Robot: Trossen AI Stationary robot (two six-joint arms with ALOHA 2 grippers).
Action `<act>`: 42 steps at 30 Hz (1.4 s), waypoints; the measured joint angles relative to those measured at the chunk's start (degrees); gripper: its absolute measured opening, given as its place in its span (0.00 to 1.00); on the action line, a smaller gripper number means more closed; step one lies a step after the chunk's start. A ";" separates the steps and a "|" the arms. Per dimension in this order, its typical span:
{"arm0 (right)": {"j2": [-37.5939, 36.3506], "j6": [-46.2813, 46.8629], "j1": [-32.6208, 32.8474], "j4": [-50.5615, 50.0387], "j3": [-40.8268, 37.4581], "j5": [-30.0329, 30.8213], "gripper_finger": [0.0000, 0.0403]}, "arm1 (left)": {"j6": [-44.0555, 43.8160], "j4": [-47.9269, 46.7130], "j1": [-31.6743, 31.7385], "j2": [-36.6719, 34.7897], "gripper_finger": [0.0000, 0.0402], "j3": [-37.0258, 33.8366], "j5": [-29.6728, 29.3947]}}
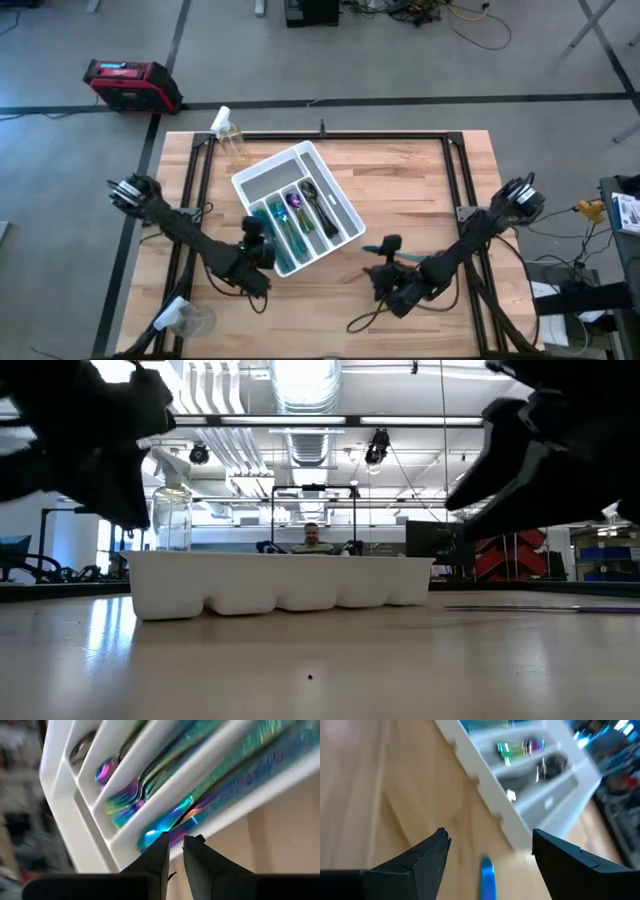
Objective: Sort silverware
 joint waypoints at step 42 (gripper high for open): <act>3.96 6.03 4.20 36.55 -14.32 -15.50 0.33 | -5.00 40.86 2.03 47.17 0.10 47.87 -1.42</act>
